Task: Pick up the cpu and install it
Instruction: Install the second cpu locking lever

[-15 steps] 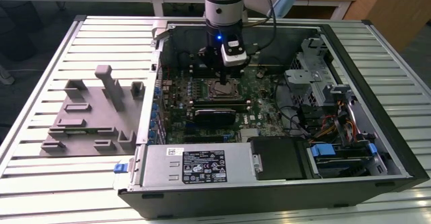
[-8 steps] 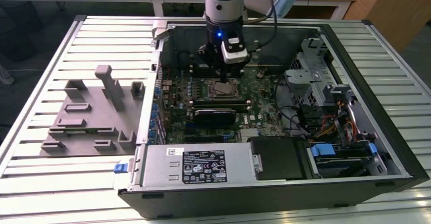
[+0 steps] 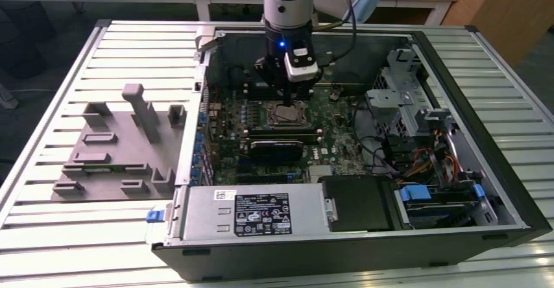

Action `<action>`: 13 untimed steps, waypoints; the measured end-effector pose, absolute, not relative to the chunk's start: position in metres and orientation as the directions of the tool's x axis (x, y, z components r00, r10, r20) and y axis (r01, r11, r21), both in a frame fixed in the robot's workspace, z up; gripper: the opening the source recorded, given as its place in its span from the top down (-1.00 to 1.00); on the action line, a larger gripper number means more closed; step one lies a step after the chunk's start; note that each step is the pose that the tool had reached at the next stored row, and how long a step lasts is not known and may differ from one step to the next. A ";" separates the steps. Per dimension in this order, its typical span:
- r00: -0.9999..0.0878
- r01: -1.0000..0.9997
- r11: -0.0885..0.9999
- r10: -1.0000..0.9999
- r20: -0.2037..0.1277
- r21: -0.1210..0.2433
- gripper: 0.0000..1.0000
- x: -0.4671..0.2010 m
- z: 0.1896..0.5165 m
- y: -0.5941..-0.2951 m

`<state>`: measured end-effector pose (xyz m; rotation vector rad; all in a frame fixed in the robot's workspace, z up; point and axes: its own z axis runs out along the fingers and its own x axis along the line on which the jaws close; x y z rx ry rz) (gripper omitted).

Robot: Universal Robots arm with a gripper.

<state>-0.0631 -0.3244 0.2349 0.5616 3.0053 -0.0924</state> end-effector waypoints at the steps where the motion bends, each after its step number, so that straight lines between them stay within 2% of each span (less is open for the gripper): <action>1: -0.929 0.363 0.931 0.358 -0.092 -0.044 0.79 -0.063 0.235 -0.324; 13: -0.929 0.363 0.931 0.358 -0.093 -0.044 0.79 -0.063 0.241 -0.324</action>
